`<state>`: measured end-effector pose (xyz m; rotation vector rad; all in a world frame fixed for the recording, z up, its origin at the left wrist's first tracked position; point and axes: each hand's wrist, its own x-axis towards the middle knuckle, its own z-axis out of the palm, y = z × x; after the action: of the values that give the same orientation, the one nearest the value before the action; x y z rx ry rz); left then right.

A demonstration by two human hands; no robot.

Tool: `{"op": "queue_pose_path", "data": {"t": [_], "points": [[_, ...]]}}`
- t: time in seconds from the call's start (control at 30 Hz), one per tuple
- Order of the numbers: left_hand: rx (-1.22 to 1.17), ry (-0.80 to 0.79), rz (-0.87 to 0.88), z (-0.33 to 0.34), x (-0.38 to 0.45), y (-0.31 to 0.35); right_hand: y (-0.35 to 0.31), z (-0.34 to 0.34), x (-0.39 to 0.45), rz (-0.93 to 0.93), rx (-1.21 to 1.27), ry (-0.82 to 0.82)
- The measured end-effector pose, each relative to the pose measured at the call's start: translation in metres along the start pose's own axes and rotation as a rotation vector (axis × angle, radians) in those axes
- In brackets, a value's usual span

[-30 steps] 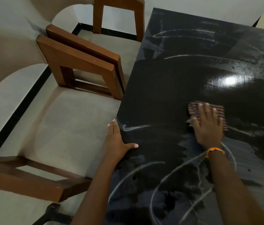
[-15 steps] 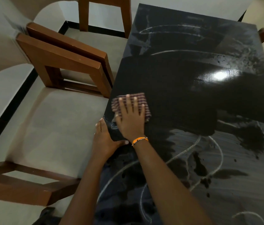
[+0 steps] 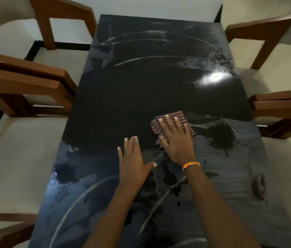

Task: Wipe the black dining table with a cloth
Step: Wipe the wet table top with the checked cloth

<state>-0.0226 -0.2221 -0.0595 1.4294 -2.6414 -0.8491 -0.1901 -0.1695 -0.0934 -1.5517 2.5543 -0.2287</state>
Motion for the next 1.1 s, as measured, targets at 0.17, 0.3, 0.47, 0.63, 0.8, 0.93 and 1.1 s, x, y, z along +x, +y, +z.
{"op": "queue_pose_path", "data": {"t": [0.17,0.3,0.47,0.63,0.8,0.93,1.1], "points": [[0.149,-0.156,0.109,0.032,0.004,0.060,0.119,-0.024,-0.038,0.255,-0.062,0.042],[0.249,-0.148,0.080,0.041,0.005,0.072,0.195,-0.041,-0.067,0.472,-0.070,0.078],[0.280,-0.146,0.084,0.041,0.002,0.072,0.182,-0.034,-0.056,0.747,0.013,0.146],[0.275,-0.141,0.072,0.041,0.002,0.073,0.103,-0.021,0.006,0.595,0.033,0.106],[0.268,-0.149,0.070,0.041,0.002,0.072,0.015,-0.010,0.059,0.111,0.072,-0.024],[0.267,-0.158,0.041,0.039,0.003,0.077,0.027,-0.010,0.057,-0.128,0.086,-0.018],[0.264,-0.119,0.062,0.044,-0.003,0.088,0.107,-0.021,0.055,-0.034,0.045,0.040]]}}
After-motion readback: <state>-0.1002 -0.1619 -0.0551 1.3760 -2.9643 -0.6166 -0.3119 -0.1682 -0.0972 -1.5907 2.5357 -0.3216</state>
